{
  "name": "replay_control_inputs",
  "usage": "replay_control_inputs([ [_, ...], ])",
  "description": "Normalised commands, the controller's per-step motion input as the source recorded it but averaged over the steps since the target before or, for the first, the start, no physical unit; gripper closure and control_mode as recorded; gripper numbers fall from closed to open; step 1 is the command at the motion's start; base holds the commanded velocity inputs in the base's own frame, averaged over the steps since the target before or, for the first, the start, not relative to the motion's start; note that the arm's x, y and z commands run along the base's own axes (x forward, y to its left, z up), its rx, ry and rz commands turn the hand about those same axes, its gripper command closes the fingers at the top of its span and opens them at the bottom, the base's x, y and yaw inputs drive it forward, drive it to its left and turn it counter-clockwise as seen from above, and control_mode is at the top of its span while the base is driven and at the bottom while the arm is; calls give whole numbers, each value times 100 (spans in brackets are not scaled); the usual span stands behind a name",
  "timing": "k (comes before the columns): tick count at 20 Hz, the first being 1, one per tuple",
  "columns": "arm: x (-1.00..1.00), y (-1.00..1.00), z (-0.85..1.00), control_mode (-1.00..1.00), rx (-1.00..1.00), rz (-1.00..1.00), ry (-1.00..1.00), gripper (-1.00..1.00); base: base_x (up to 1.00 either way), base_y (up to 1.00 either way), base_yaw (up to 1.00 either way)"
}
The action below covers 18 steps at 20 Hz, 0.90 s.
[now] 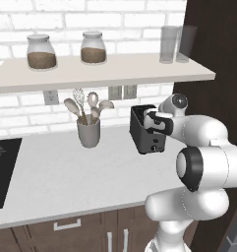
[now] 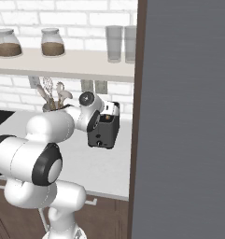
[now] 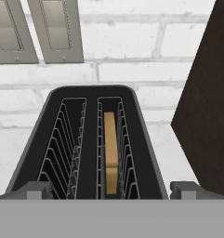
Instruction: Start the toaster. Once the lever pops up, take the bread to the plate on the dining counter.
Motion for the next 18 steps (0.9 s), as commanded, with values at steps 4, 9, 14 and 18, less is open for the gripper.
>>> replay_control_inputs([
  [4, 0, 0, 0, -100, 0, 0, 0, -100, 0, 0, 0],
  [9, 0, 0, 0, -100, 0, 0, 0, -100, 0, 0, 0],
  [14, 0, 0, 0, -100, 0, 0, 0, -100, 0, 0, 0],
  [18, 0, 0, 0, -100, 0, 0, 0, -100, 0, 0, 0],
])
